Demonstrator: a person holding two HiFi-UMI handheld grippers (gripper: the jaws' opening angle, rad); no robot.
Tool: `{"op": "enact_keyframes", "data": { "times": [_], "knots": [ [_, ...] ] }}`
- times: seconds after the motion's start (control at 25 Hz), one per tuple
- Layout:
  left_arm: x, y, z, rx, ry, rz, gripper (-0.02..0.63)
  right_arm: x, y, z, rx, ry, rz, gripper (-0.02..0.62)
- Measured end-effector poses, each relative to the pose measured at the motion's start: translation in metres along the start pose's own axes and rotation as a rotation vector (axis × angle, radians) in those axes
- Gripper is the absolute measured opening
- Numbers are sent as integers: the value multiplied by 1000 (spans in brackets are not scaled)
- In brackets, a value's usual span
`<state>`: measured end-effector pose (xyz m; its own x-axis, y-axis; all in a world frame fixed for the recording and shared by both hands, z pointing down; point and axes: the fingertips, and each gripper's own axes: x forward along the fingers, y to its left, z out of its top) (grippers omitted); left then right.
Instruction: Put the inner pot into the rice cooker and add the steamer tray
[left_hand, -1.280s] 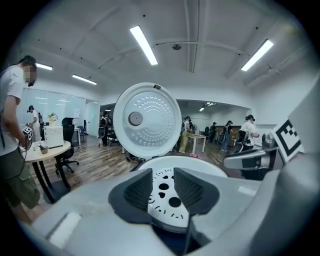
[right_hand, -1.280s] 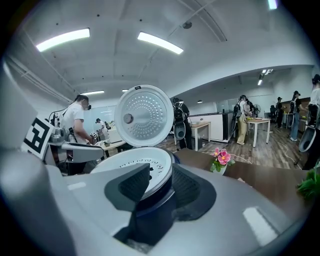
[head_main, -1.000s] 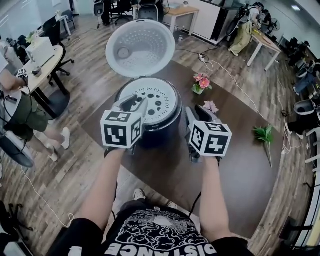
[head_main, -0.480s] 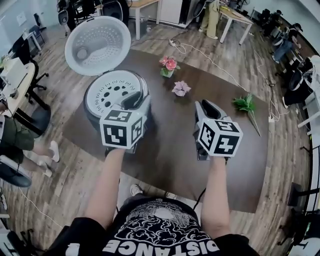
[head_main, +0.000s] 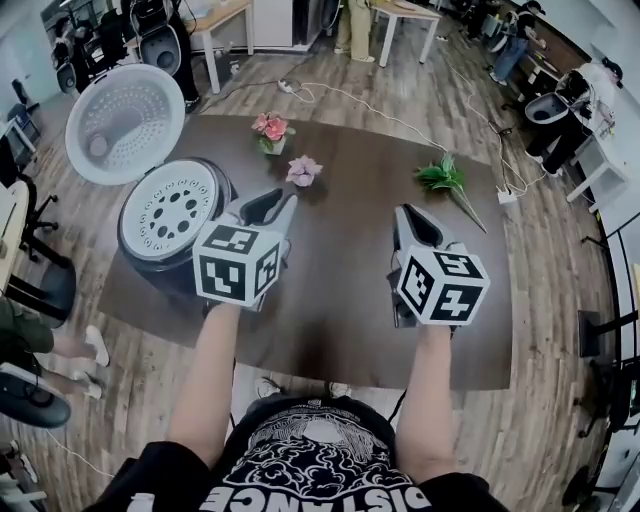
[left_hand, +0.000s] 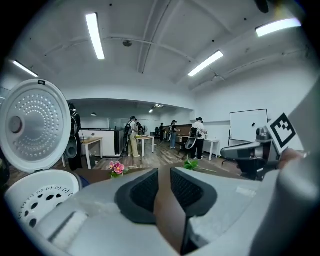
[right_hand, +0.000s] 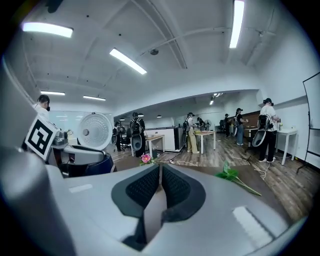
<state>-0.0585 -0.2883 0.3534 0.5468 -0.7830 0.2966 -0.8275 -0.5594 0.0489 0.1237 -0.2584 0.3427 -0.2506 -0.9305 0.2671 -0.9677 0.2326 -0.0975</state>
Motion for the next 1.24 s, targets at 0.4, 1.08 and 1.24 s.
{"op": "enact_keyframes", "data": {
  "times": [0.4,1.08,1.24],
  "knots": [
    [23,-37,2,38,-21,-52,11,-35,-40,-2,-9,-41,-100,0],
    [0,-21,-11,8,3,-27,3,-39,-25,-7,-3,-30,-79,0],
    [13,-27,-3,0,8,-29,3,-32,-39,1,-1,-22,-69,0]
  ]
}}
